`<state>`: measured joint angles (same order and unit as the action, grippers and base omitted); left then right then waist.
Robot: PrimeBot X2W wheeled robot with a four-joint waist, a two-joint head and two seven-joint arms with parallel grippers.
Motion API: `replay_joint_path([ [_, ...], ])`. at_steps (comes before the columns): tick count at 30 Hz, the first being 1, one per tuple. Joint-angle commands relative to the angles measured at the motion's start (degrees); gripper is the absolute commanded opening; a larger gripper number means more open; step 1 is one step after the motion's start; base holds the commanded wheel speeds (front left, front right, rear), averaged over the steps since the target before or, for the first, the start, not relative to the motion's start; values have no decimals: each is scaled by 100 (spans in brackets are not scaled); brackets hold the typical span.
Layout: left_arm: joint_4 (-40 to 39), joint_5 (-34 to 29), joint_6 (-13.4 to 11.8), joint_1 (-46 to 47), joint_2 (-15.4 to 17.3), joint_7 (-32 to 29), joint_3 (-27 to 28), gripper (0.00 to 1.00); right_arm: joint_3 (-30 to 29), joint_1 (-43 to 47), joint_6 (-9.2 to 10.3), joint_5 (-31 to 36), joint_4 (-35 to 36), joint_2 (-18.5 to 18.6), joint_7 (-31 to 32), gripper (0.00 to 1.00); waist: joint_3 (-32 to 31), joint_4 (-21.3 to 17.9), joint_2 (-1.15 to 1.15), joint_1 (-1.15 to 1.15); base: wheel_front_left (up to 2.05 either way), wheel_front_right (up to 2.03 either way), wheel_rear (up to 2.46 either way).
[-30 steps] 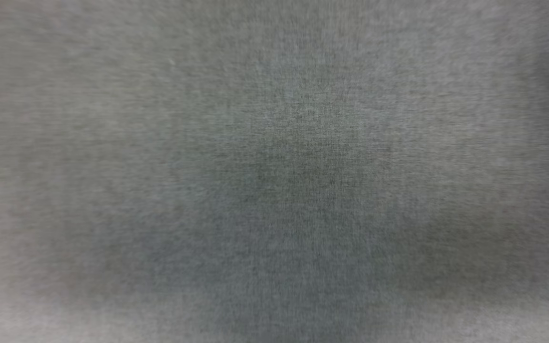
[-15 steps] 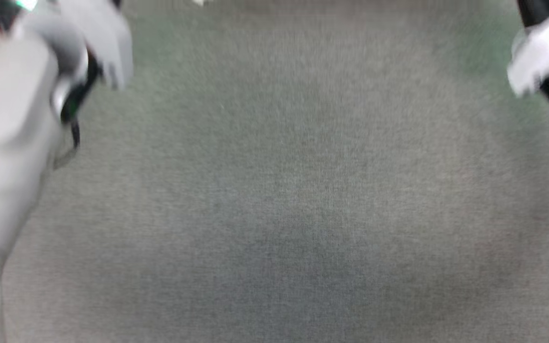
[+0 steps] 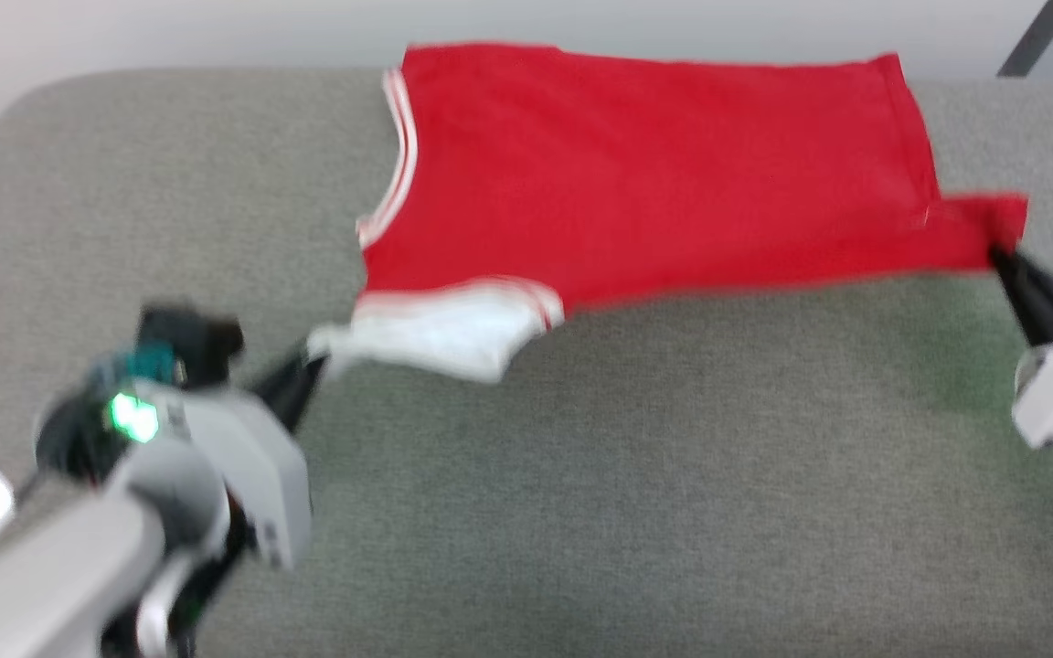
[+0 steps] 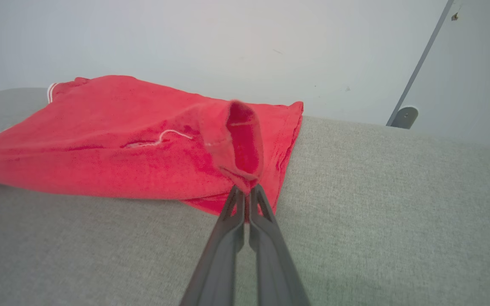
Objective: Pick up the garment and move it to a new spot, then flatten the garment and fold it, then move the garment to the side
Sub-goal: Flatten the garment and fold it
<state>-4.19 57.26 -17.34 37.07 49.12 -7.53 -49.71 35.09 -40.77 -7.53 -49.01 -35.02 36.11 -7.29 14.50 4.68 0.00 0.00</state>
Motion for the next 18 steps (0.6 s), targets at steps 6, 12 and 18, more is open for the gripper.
replay_joint_path([
  [6,-1392,342,-1110,-1173,478,-84,-9,0,-230,1028,7,245,577,228,14,0,-277,93,0,0,0,0,0],
  [12,-2076,801,-1862,-2177,581,65,-17,0,-686,2105,8,593,1235,286,83,0,-340,50,0,0,0,0,0],
  [18,-2520,1214,-2430,-3003,656,265,70,0,-1409,3328,7,991,2016,91,334,0,-316,-3,0,0,0,0,0],
])
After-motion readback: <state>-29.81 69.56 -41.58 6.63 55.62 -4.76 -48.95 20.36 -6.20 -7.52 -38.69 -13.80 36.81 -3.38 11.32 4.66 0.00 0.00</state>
